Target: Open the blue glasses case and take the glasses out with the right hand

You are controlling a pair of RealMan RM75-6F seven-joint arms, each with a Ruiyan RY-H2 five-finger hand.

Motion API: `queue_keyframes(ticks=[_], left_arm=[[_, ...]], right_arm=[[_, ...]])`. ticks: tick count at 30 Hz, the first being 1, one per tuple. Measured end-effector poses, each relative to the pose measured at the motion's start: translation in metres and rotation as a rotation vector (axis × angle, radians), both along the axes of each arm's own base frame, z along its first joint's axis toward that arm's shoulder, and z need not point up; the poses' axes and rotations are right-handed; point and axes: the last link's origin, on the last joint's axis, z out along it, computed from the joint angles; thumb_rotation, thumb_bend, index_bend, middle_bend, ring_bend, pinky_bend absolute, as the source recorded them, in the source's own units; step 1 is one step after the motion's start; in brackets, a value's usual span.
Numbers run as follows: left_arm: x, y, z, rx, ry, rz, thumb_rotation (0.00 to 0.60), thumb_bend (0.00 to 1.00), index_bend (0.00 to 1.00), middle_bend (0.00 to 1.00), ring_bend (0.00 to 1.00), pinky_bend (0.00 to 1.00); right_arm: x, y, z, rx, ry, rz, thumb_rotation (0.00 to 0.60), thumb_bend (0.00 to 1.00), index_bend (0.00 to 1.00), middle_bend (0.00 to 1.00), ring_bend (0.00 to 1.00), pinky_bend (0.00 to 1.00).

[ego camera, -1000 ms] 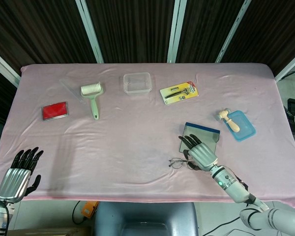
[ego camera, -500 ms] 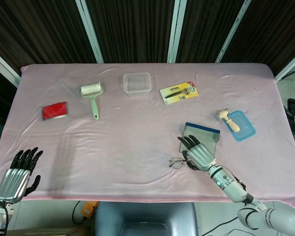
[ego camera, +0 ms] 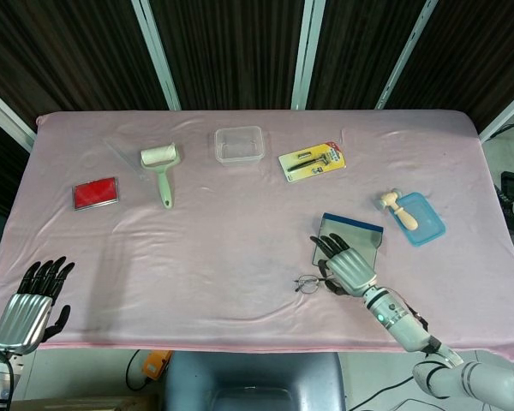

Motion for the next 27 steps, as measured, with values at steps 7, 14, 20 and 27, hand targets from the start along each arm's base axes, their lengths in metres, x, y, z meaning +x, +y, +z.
queue_keyframes(ticks=[7,14,20,27], left_arm=[[0.0003,-0.0003,-0.0004,-0.001,0.000,-0.002,0.600,0.44,0.00,0.00,0.00,0.04],[0.0007,-0.0006,-0.0005,-0.003,-0.001,-0.005,0.600,0.44,0.00,0.00,0.00,0.04],[0.0006,-0.0009,-0.0008,-0.005,0.001,-0.007,0.600,0.43,0.00,0.00,0.00,0.04],[0.0007,-0.0007,-0.0016,-0.010,0.003,-0.007,0.600,0.43,0.00,0.00,0.00,0.04]], right_arm=[[0.0018,0.0005,-0.0029,0.018,-0.016,-0.016,0.600,0.49,0.67,0.03,0.00,0.00],[0.0015,-0.0004,-0.0032,0.015,-0.018,-0.023,0.600,0.49,0.67,0.03,0.00,0.00],[0.0032,-0.0017,-0.0063,0.018,-0.017,-0.027,0.600,0.49,0.67,0.03,0.00,0.00],[0.0030,-0.0027,-0.0067,0.018,-0.015,-0.032,0.600,0.51,0.67,0.03,0.00,0.00]])
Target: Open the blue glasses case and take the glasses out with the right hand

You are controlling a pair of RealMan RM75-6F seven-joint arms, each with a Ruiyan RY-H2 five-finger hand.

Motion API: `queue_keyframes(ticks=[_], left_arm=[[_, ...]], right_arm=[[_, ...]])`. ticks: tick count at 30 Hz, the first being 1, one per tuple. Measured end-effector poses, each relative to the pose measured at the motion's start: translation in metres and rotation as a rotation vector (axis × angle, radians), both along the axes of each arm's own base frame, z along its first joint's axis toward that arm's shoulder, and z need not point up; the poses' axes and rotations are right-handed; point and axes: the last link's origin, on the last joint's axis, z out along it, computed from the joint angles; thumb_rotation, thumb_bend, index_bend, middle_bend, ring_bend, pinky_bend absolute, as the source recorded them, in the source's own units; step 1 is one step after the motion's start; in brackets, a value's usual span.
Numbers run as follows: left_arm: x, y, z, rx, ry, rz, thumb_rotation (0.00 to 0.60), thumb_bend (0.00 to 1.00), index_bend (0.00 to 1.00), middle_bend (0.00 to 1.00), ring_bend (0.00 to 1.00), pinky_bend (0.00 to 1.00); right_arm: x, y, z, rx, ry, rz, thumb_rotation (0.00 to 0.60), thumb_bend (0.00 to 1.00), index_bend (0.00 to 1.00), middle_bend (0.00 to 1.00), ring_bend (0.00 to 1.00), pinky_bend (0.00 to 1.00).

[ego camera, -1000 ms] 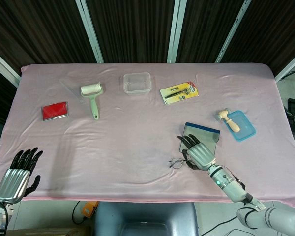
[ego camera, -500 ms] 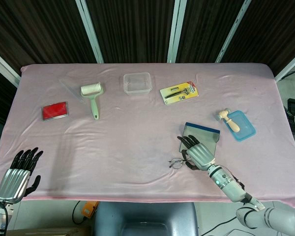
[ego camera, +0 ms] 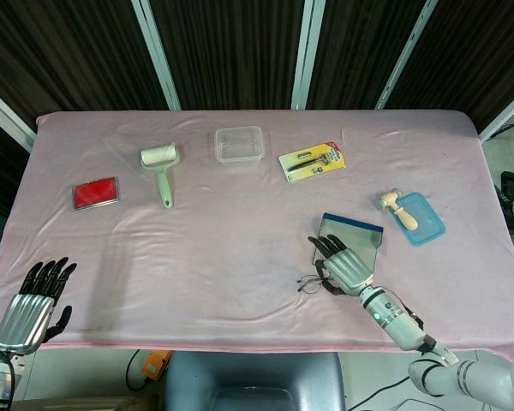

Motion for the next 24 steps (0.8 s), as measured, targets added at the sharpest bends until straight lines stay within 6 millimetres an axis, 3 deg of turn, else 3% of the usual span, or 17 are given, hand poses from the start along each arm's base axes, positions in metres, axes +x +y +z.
queue_keyframes(ticks=[24], left_arm=[[0.0000,-0.0003,-0.0014,-0.006,0.002,-0.004,0.600,0.44,0.00,0.00,0.00,0.04]], right_arm=[[0.0002,-0.0002,-0.0007,-0.004,-0.013,0.000,0.600,0.56,0.71,0.06,0.00,0.00]])
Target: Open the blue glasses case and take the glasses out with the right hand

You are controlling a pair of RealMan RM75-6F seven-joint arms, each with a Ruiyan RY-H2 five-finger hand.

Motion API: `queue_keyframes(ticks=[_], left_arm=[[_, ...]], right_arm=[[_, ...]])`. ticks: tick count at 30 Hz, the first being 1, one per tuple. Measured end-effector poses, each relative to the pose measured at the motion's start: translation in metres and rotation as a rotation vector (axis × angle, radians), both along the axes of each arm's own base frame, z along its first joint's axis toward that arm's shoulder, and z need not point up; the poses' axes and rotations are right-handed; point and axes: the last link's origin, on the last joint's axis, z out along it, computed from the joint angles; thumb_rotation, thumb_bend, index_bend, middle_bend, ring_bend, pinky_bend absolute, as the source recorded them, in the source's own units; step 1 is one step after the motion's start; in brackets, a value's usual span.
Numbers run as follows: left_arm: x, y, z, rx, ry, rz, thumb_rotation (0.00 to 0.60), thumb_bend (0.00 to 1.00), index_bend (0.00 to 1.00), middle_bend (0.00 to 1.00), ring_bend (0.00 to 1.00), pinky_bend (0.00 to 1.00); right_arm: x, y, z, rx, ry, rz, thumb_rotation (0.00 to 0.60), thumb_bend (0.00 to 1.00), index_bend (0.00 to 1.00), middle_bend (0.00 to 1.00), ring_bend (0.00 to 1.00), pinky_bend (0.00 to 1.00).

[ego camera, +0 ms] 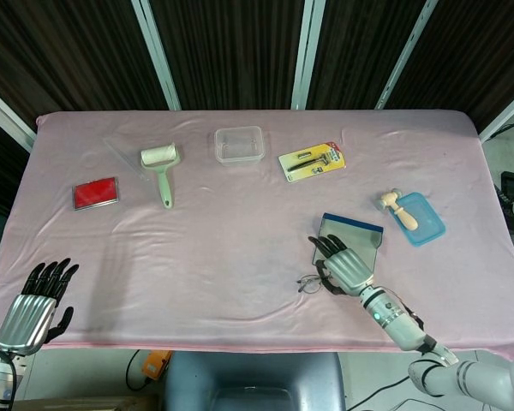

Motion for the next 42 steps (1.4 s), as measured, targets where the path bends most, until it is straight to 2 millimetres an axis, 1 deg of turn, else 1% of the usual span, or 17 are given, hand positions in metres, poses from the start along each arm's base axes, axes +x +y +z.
queue_keyframes(ticks=[4,7,10,12,13,19,23,26,32,36,39,41,42], left_arm=[[0.000,0.000,0.000,0.000,-0.001,0.000,0.600,0.44,0.00,0.00,0.00,0.04],[0.000,0.001,-0.001,-0.001,0.000,0.001,0.600,0.44,0.00,0.00,0.00,0.04],[0.000,0.000,-0.001,-0.002,0.002,0.000,0.600,0.44,0.00,0.00,0.00,0.04],[0.000,0.000,-0.001,-0.002,0.003,0.001,0.600,0.44,0.00,0.00,0.00,0.04],[0.000,0.000,-0.001,-0.001,0.003,0.001,0.600,0.44,0.00,0.00,0.00,0.04],[-0.001,0.002,0.000,0.000,-0.001,0.004,0.600,0.44,0.00,0.00,0.00,0.04],[-0.001,0.002,0.001,0.002,-0.004,0.006,0.600,0.44,0.00,0.00,0.00,0.04],[-0.001,0.002,0.002,0.004,-0.008,0.007,0.600,0.44,0.00,0.00,0.00,0.04],[-0.001,0.001,0.003,-0.002,-0.012,0.003,0.600,0.44,0.00,0.00,0.00,0.04],[-0.002,0.002,0.002,-0.009,-0.010,0.005,0.600,0.44,0.00,0.00,0.00,0.04],[-0.002,0.002,0.001,-0.015,-0.009,0.004,0.600,0.44,0.00,0.00,0.00,0.04],[-0.002,0.002,0.001,-0.016,-0.008,0.005,0.600,0.44,0.00,0.00,0.00,0.04],[-0.002,0.002,0.001,-0.017,-0.008,0.004,0.600,0.44,0.00,0.00,0.00,0.04]], right_arm=[[0.006,-0.002,-0.001,-0.002,-0.017,0.003,0.600,0.56,0.71,0.06,0.00,0.00],[0.015,-0.007,-0.003,-0.005,-0.040,0.010,0.600,0.56,0.71,0.06,0.00,0.00],[0.030,-0.013,-0.007,-0.003,-0.072,0.011,0.600,0.56,0.71,0.07,0.00,0.00],[0.045,-0.020,-0.013,0.003,-0.102,0.004,0.600,0.57,0.71,0.07,0.00,0.00],[0.049,-0.022,-0.015,0.005,-0.108,0.002,0.600,0.56,0.71,0.07,0.00,0.00],[0.092,-0.037,-0.041,0.030,-0.161,-0.022,0.600,0.56,0.71,0.07,0.00,0.00],[0.124,-0.043,-0.066,0.053,-0.189,-0.040,0.600,0.56,0.71,0.07,0.00,0.00],[0.143,-0.047,-0.084,0.061,-0.195,-0.055,0.600,0.56,0.71,0.07,0.00,0.00],[0.168,-0.058,-0.107,0.049,-0.187,-0.082,0.600,0.56,0.71,0.07,0.00,0.00],[0.179,-0.063,-0.115,0.036,-0.189,-0.086,0.600,0.56,0.70,0.07,0.00,0.00],[0.181,-0.065,-0.118,0.027,-0.185,-0.092,0.600,0.56,0.64,0.07,0.00,0.00],[0.182,-0.067,-0.121,0.024,-0.175,-0.094,0.600,0.56,0.49,0.07,0.00,0.00],[0.182,-0.068,-0.122,0.023,-0.169,-0.093,0.600,0.56,0.44,0.07,0.00,0.00]])
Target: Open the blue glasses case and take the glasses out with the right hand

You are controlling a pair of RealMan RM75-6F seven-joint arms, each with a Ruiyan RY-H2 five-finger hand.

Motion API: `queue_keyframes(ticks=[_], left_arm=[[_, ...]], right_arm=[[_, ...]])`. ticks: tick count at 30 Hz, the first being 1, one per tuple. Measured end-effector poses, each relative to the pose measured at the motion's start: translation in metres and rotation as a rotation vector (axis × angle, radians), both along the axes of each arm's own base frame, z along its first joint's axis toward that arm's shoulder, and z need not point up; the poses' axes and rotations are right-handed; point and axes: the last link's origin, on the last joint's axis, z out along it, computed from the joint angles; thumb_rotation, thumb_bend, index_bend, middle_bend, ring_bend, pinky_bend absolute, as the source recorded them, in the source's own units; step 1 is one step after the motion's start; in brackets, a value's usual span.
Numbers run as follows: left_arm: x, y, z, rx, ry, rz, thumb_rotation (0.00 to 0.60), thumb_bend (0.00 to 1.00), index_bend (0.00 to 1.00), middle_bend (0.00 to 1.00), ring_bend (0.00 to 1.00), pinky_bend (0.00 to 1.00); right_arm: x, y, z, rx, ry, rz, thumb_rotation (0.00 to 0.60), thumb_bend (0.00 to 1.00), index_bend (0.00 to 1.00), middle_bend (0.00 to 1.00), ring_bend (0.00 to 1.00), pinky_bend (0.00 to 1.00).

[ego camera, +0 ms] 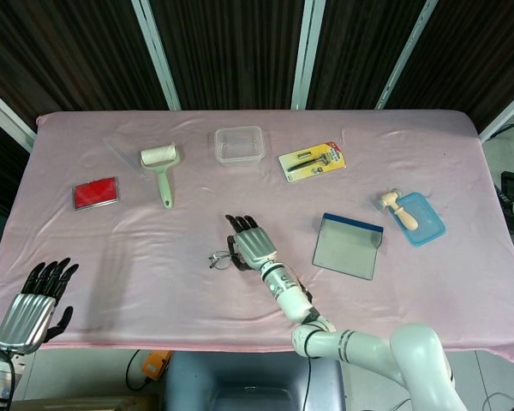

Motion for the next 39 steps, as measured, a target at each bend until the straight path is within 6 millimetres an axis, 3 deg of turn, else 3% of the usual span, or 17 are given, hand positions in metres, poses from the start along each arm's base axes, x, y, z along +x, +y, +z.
queue_keyframes(ticks=[2,4,10,16,19,23,25,26,29,32,35,39], left_arm=[[0.000,0.000,0.000,-0.001,0.001,-0.001,0.600,0.44,0.00,0.00,0.00,0.04],[0.000,-0.001,0.000,-0.001,0.002,-0.001,0.600,0.44,0.00,0.00,0.00,0.04],[-0.001,-0.002,0.001,0.005,0.002,-0.002,0.600,0.44,0.00,0.00,0.00,0.04],[0.000,-0.003,0.003,0.016,-0.003,-0.008,0.600,0.44,0.00,0.00,0.00,0.04],[0.002,-0.004,0.003,0.017,-0.010,-0.018,0.600,0.44,0.00,0.00,0.00,0.05],[0.003,-0.005,0.004,0.029,-0.011,-0.038,0.600,0.44,0.00,0.00,0.00,0.05],[0.004,-0.007,0.005,0.043,-0.014,-0.049,0.600,0.44,0.00,0.00,0.00,0.05],[0.004,-0.007,0.006,0.049,-0.015,-0.054,0.600,0.44,0.00,0.00,0.00,0.05],[0.005,-0.010,0.006,0.056,-0.017,-0.067,0.600,0.44,0.00,0.00,0.00,0.04],[0.006,-0.011,0.005,0.062,-0.005,-0.075,0.600,0.44,0.00,0.00,0.00,0.04],[0.007,-0.014,0.005,0.069,0.001,-0.086,0.600,0.44,0.00,0.00,0.00,0.03],[0.007,-0.018,0.006,0.074,0.005,-0.090,0.600,0.44,0.00,0.00,0.00,0.03]], right_arm=[[-0.001,-0.001,-0.001,-0.005,0.018,0.005,0.600,0.56,0.33,0.06,0.00,0.00],[-0.001,-0.001,-0.002,-0.011,0.028,0.010,0.600,0.56,0.28,0.05,0.00,0.00],[-0.005,-0.003,0.009,-0.044,0.052,0.041,0.600,0.55,0.25,0.04,0.00,0.00],[-0.011,0.003,0.042,-0.101,0.053,0.105,0.600,0.55,0.24,0.01,0.00,0.00],[-0.023,0.013,0.072,-0.143,0.048,0.146,0.600,0.55,0.22,0.00,0.00,0.00],[-0.066,0.041,0.133,-0.261,0.091,0.198,0.600,0.54,0.14,0.00,0.00,0.00],[-0.095,0.055,0.163,-0.332,0.139,0.196,0.600,0.46,0.11,0.00,0.00,0.00],[-0.115,0.068,0.181,-0.379,0.172,0.185,0.600,0.39,0.10,0.00,0.00,0.00],[-0.161,0.108,0.214,-0.475,0.214,0.120,0.600,0.33,0.09,0.00,0.00,0.00],[-0.200,0.148,0.235,-0.548,0.207,0.026,0.600,0.33,0.09,0.00,0.00,0.00],[-0.229,0.169,0.247,-0.568,0.205,-0.023,0.600,0.33,0.09,0.00,0.00,0.00],[-0.242,0.181,0.254,-0.564,0.221,-0.038,0.600,0.33,0.09,0.00,0.00,0.00]])
